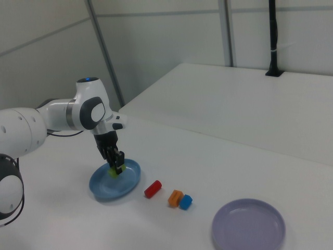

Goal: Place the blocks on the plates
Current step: 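Carry the green block onto the light blue plate and release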

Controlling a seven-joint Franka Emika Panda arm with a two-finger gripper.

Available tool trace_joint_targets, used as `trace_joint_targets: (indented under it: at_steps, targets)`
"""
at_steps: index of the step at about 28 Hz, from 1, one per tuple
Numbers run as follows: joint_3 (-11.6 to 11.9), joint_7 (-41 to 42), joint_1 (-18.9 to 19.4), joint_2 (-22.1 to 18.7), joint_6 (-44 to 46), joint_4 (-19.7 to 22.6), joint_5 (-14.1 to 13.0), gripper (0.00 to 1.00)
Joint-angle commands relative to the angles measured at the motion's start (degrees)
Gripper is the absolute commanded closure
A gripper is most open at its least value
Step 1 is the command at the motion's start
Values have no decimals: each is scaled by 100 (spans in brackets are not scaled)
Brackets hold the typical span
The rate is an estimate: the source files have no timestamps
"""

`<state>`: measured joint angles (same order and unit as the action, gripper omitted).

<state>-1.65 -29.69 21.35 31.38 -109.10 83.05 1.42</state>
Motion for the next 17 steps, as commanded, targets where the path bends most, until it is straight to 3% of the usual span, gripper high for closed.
trace_joint_targets:
  at_steps: [1,3,6,8,17]
  targets:
    - [42,-28,89,114,-295,124,192,76]
    - [42,-19,89,149,-331,124,201,47]
    - [42,-28,89,167,-340,124,201,14]
    - [42,-28,89,167,-340,124,201,8]
    - [111,-10,19,-8,-322,115,105,7]
